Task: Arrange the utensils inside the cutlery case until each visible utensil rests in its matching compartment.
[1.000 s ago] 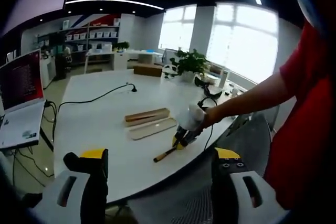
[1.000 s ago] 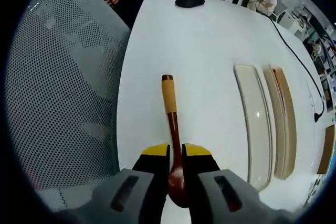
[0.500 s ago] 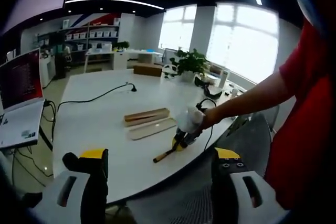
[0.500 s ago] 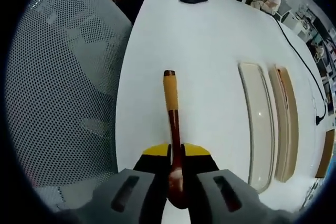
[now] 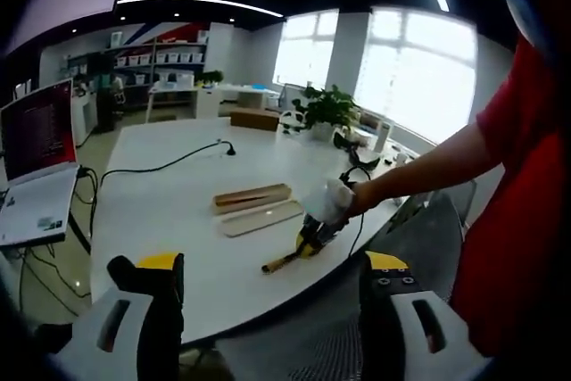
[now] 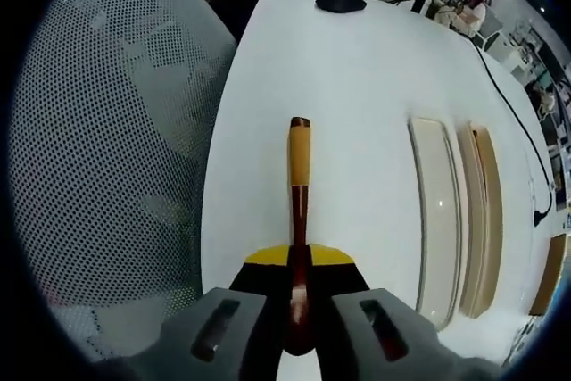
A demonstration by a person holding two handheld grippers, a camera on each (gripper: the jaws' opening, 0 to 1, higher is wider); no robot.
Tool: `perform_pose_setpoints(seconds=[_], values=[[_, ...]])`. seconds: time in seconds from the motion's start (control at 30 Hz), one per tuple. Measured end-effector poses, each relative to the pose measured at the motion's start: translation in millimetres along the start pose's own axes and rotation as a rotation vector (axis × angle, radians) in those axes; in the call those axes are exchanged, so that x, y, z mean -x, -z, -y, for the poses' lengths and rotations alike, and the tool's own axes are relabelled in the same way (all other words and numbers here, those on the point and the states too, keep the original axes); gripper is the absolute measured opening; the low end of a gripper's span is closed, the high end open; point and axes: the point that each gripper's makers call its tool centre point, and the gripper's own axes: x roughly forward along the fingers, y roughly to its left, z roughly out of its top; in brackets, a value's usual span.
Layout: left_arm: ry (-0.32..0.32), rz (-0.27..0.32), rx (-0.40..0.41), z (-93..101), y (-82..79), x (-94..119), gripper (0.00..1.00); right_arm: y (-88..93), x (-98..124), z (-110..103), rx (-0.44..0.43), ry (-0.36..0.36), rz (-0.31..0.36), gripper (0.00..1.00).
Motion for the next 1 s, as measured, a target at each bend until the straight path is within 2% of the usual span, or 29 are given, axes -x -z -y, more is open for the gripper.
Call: perform_pose_setpoints(seconds=[0.53, 1.0], values=[[0.015, 0.003, 0.002, 4.5, 2.3, -2, 0.82, 5.5, 11, 3, -0.004, 0.023, -0.017, 0.01], [0.016, 0.011, 0.009, 3.0, 4.2, -1, 0.82, -2.8, 35, 21, 0.006, 0.067, -0.02, 0.01]])
